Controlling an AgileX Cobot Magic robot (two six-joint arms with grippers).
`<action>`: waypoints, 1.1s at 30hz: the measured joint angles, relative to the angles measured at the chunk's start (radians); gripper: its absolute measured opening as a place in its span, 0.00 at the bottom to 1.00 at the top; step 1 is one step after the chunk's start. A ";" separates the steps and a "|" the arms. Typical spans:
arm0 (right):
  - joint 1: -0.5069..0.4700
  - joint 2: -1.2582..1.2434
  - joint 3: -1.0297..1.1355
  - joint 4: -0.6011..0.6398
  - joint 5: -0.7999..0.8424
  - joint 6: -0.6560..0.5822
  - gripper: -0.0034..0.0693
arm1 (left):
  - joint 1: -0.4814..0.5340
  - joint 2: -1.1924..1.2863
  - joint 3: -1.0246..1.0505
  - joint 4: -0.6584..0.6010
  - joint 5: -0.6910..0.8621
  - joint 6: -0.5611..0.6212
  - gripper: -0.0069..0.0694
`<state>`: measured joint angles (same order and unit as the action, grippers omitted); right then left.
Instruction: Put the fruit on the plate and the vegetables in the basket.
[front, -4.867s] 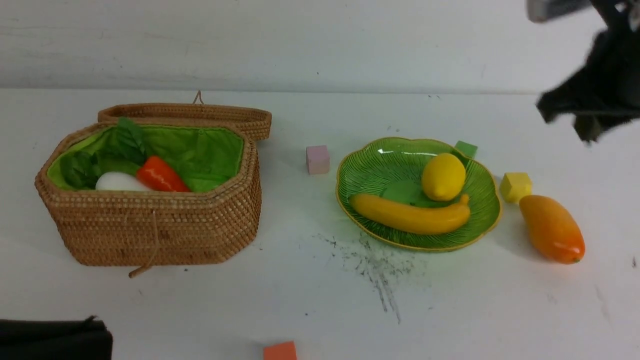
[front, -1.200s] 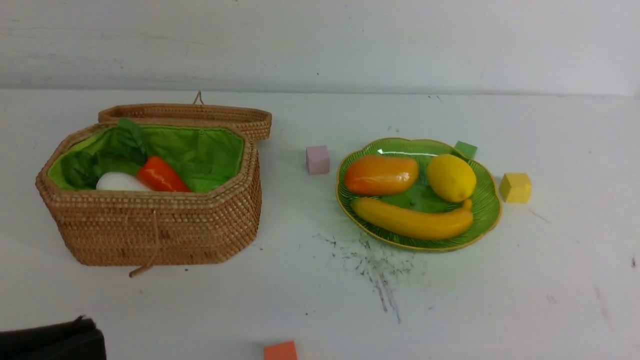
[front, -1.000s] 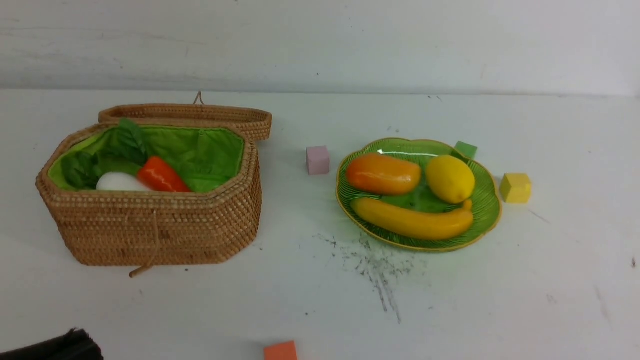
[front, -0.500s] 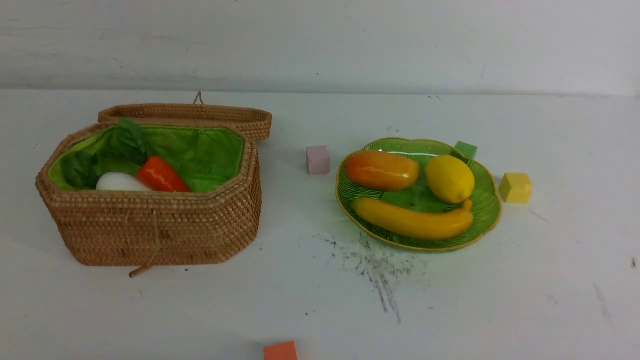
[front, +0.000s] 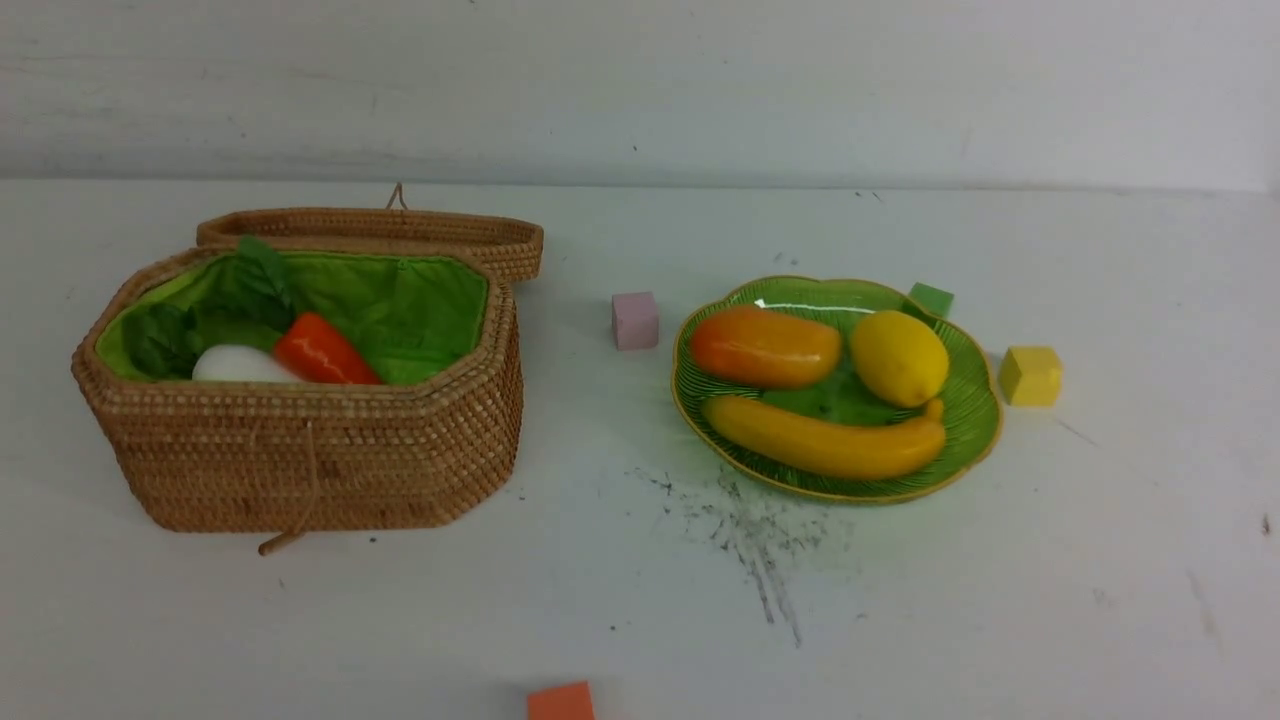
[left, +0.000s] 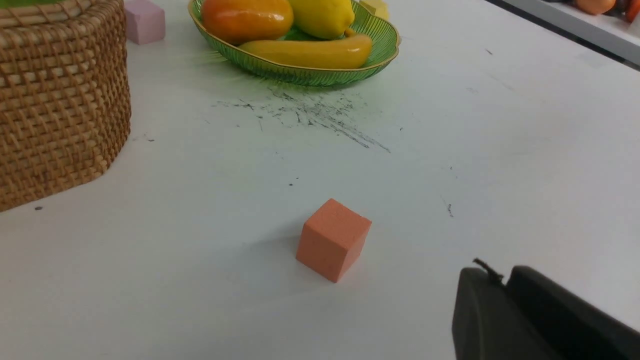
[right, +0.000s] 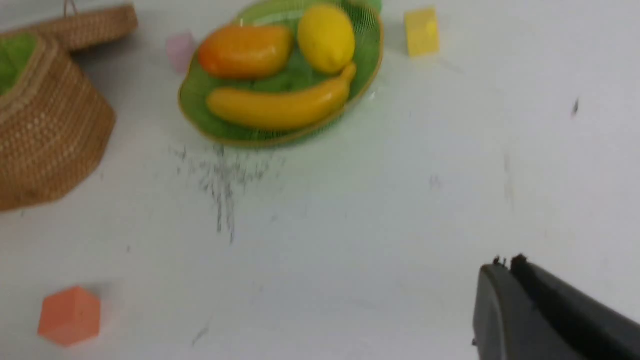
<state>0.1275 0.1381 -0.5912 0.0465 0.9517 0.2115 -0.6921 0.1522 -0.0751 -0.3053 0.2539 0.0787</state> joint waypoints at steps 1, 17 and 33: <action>-0.010 -0.024 0.039 -0.001 -0.062 -0.028 0.03 | 0.000 0.000 0.000 0.000 0.001 0.000 0.17; -0.025 -0.150 0.602 -0.046 -0.536 -0.128 0.02 | 0.000 0.000 0.000 -0.001 0.007 0.000 0.18; -0.025 -0.150 0.608 -0.046 -0.561 -0.107 0.03 | 0.000 0.000 0.000 -0.001 0.007 0.000 0.20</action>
<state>0.1026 -0.0120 0.0165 0.0000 0.3903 0.1049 -0.6921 0.1522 -0.0751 -0.3062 0.2612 0.0787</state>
